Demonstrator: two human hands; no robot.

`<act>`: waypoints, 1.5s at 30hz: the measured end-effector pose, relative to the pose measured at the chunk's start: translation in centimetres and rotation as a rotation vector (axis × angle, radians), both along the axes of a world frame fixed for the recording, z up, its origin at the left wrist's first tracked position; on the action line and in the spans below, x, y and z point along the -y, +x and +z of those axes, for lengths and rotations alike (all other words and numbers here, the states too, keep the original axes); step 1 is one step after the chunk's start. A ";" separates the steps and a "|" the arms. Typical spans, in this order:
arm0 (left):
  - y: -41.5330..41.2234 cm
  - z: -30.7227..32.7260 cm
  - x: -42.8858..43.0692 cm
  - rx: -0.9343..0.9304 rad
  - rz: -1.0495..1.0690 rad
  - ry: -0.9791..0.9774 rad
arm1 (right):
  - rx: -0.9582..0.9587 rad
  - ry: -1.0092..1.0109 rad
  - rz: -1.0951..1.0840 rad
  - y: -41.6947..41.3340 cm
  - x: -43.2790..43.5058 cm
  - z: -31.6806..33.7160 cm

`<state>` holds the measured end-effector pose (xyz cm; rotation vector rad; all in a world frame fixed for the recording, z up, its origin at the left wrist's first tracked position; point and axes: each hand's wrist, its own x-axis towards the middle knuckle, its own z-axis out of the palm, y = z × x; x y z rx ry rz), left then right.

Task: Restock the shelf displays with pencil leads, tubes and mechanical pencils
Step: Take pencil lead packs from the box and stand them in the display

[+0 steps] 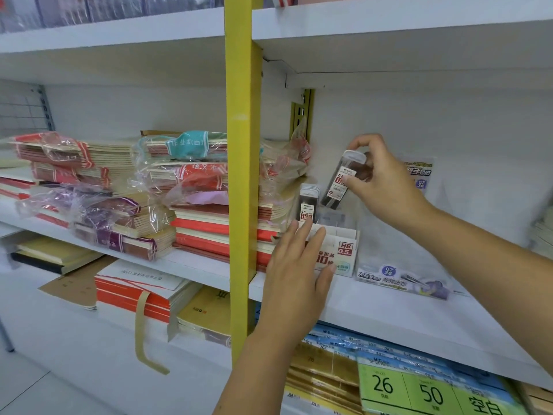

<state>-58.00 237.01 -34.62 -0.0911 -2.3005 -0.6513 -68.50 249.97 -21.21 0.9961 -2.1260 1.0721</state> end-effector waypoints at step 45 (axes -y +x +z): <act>17.6 -29.7 -6.7 1.129 -0.129 0.337 | 1.278 0.331 -0.140 21.1 -15.0 -41.5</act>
